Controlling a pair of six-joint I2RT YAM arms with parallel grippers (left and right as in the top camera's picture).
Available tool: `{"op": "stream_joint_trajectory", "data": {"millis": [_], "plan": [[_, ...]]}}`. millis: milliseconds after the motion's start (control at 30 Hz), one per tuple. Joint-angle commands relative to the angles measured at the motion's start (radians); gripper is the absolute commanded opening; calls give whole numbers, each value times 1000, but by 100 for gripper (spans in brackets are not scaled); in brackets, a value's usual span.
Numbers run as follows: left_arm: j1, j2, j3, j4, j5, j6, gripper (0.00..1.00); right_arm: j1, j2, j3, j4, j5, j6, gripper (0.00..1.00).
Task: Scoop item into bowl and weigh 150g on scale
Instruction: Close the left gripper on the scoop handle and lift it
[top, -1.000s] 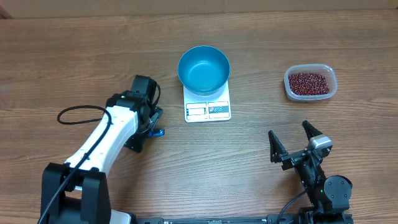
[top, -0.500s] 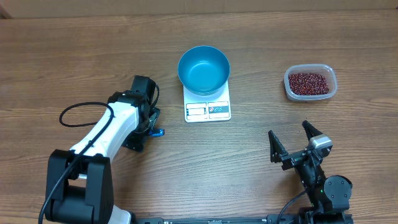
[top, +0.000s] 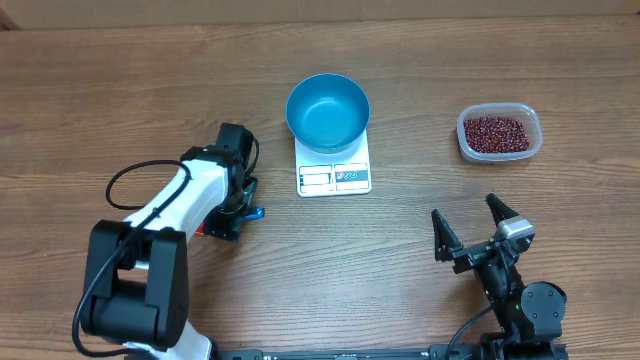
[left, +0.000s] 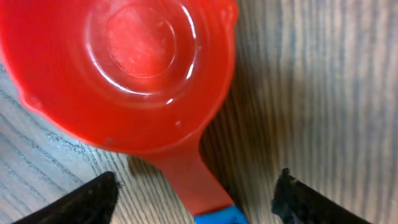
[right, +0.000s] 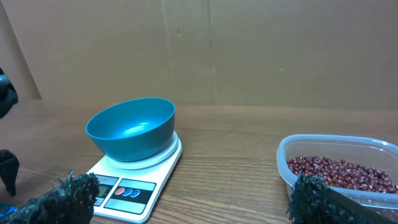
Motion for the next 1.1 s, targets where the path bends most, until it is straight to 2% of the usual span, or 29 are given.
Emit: {"op": "stream_joint_trajectory", "data": {"millis": [0,167,400,867,1067], "plan": [[8,30,22,3,-2,-38,75,-4,-9,-11,6,7,-3,100],[8,55,22,5,-7,-38,60,-4,-9,-11,6,7,-3,100],[8,75,22,4,-20,-35,45,-4,-9,-11,6,7,-3,100],[8,75,22,-11,-26,-26,25,-4,-9,-11,6,7,-3,100],[8,75,22,-11,-26,0,20,-4,-9,-11,6,7,-3,100]]}}
